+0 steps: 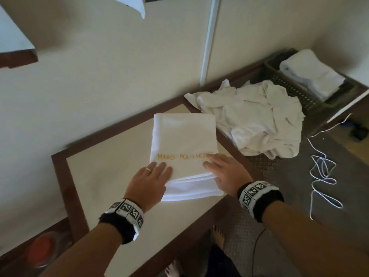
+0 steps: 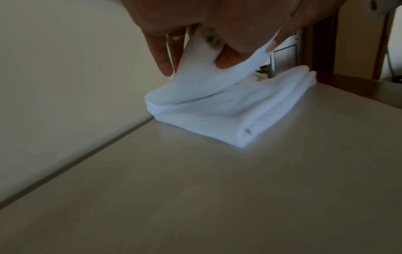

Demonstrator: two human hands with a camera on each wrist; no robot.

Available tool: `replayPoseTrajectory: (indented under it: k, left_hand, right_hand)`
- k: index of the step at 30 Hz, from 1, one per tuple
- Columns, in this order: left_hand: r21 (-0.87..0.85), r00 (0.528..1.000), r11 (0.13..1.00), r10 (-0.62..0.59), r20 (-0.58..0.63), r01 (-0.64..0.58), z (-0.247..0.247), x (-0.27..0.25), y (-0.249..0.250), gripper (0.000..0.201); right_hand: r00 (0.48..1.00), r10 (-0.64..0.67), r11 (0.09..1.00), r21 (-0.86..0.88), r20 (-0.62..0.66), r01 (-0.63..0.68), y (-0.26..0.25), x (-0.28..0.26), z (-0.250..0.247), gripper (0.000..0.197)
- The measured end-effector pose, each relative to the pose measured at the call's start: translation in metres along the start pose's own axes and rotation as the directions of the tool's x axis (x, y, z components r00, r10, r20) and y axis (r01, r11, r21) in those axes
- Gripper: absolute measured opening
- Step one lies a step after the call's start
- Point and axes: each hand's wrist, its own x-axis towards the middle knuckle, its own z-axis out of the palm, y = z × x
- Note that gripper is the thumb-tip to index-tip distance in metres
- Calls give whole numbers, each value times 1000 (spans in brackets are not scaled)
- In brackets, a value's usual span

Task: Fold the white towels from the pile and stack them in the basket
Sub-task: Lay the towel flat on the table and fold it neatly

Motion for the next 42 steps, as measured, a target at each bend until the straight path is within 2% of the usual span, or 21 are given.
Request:
replayPoseTrajectory:
  k: [3, 4, 7, 9, 10, 11, 13, 14, 15, 17, 21, 22, 24, 26, 28, 29, 31, 34, 37, 40, 42]
  left_hand:
    - [-69, 994, 994, 86, 74, -81, 17, -24, 11, 58]
    - [-109, 992, 992, 80, 101, -69, 21, -28, 14, 56]
    - [-275, 1000, 961, -7, 27, 15, 24, -22, 18, 32]
    - [-329, 986, 929, -165, 35, 167, 18, -11, 20, 33]
    - [-334, 958, 898, -275, 76, 285, 12, -4, 19, 38]
    - [-326, 908, 847, -392, 151, 420, 9, 3, 17, 42]
    - [-288, 737, 684, -571, 362, 671, 3, 13, 10, 51]
    - [-297, 664, 601, -603, 442, 742, 5, 16, 7, 60]
    - [-323, 615, 527, -611, 499, 786, 8, 18, 5, 68]
    - [-395, 573, 414, -604, 554, 820, 17, 23, 5, 81]
    - [-532, 500, 134, -587, 637, 836, 28, 32, 6, 81]
    - [-561, 509, 100, -572, 643, 821, 27, 36, 5, 85]
    - [-613, 541, 80, -567, 621, 786, 22, 47, 7, 86]
    - [-665, 564, 70, -598, 569, 744, 10, 63, 14, 70]
    - [-725, 579, 54, -643, 501, 687, -5, 82, 20, 58]
    - [-746, 580, 45, -661, 477, 665, -16, 92, 23, 54]
    - [-790, 580, 21, -692, 431, 612, -35, 110, 29, 47]
    - [-860, 601, -6, -713, 361, 510, -63, 144, 46, 42]
    - [-893, 638, 29, -710, 298, 448, -82, 190, 79, 39]
    - [-915, 666, 40, -699, 262, 402, -94, 246, 130, 38]
    - [-924, 695, 49, -675, 249, 379, -97, 286, 168, 39]
  right_hand:
    - [971, 81, 996, -44, 226, -73, -3, -28, 23, 59]
    - [962, 111, 994, -39, 251, -105, -4, -36, 29, 56]
    - [955, 176, 974, 95, 238, -204, -5, -34, 28, 52]
    - [952, 259, 946, 157, 161, -284, -5, -23, 23, 47]
    - [939, 324, 928, 153, 116, -339, -4, -16, 22, 40]
    - [914, 397, 903, 143, 86, -406, -2, -11, 24, 36]
    - [802, 575, 789, 151, 160, -595, 1, -2, 28, 40]
    - [741, 630, 722, 176, 234, -669, 2, 0, 31, 49]
    - [698, 651, 670, 207, 298, -713, 2, 2, 34, 57]
    - [644, 660, 595, 253, 386, -762, 0, 7, 40, 66]
    - [545, 705, 426, 342, 455, -837, 6, 15, 52, 74]
    - [535, 698, 407, 352, 476, -843, 8, 17, 50, 73]
    - [556, 676, 407, 384, 484, -829, 13, 22, 44, 62]
    - [595, 676, 410, 448, 436, -794, 18, 31, 30, 52]
    - [651, 678, 448, 511, 342, -734, 29, 41, 10, 51]
    - [686, 667, 481, 534, 292, -695, 36, 47, 0, 52]
    - [722, 650, 511, 567, 237, -646, 55, 53, -24, 51]
    - [741, 653, 521, 618, 156, -589, 93, 48, -62, 47]
    - [760, 644, 530, 662, 92, -530, 140, 29, -94, 44]
    - [756, 652, 515, 696, 60, -500, 202, -3, -122, 42]
    - [734, 678, 507, 696, 42, -508, 247, -31, -139, 41]
